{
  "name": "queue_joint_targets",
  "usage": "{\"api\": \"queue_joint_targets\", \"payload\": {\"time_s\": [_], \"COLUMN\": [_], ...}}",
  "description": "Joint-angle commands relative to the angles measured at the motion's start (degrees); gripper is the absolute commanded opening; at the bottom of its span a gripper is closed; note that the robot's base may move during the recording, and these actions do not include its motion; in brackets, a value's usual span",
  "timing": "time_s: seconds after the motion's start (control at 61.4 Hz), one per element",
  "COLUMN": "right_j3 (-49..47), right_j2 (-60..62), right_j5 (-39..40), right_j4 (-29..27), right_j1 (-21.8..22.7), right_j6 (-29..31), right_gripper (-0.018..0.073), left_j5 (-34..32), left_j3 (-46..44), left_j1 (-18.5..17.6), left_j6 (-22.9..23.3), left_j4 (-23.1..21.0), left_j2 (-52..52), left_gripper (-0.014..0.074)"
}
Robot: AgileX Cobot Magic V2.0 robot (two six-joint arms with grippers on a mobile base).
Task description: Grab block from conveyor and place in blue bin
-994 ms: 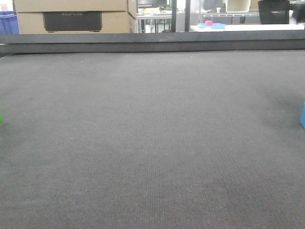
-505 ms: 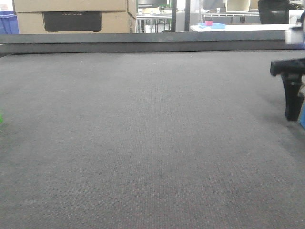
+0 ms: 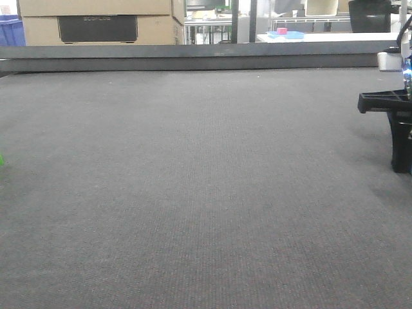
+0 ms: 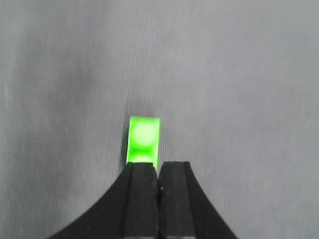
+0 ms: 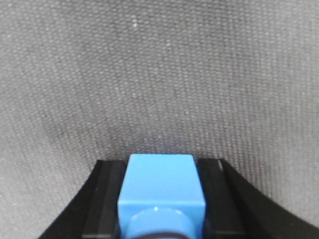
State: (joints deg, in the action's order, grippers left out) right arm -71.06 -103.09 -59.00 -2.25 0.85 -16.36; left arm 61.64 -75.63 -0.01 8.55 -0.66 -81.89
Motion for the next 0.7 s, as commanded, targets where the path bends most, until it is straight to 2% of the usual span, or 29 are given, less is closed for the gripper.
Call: {"api": "queue_joint_targets", "payload": {"time_s": [0.0,0.179,0.228,0.293,0.44,0.489,0.587,0.684], "right_j3": [-0.33,-0.33,-0.33,-0.33,-0.33,-0.33,-0.33,-0.33], "right_j2": [2.44,6.36,7.6,8.96,10.89,11.01,11.01,11.01], "right_j5": [-2.12,-3.13,-3.13,-3.13,-3.13,-3.13,-3.0,-2.66], "right_j4": [0.67,0.67,0.67,0.67,0.67,0.67,0.67,0.67], "right_j1": [0.03,0.03,0.03,0.03,0.03,0.03,0.03,0.03], "right_j6": [-0.05,0.06,0.06,0.06,1.27,1.4,1.4,1.4], "right_gripper": [-0.0162,-0.0162,-0.0162,-0.0162,-0.0162,-0.0162,-0.0162,-0.0162], "left_j5": [4.69,6.27,6.4,6.4,4.82,4.58,4.58,3.89], "left_j3": [-3.28,-5.17,-5.17,-5.17,-5.17,-5.17,-4.94,-4.83], "left_j1": [0.23,0.23,0.23,0.23,0.23,0.23,0.0,-0.8], "left_j6": [0.14,-1.08,-1.08,-1.08,-1.08,-1.08,-1.08,-1.08], "left_j4": [0.06,-0.65,-0.5,-0.14,-0.14,-0.14,0.0,2.16], "left_j2": [-3.48,-8.64,-9.69,-11.09,-13.24,-14.19,-16.56,-19.22], "left_gripper": [-0.0111,-0.0106,-0.0069,0.0019,0.0348,0.043,0.0507,0.0511]}}
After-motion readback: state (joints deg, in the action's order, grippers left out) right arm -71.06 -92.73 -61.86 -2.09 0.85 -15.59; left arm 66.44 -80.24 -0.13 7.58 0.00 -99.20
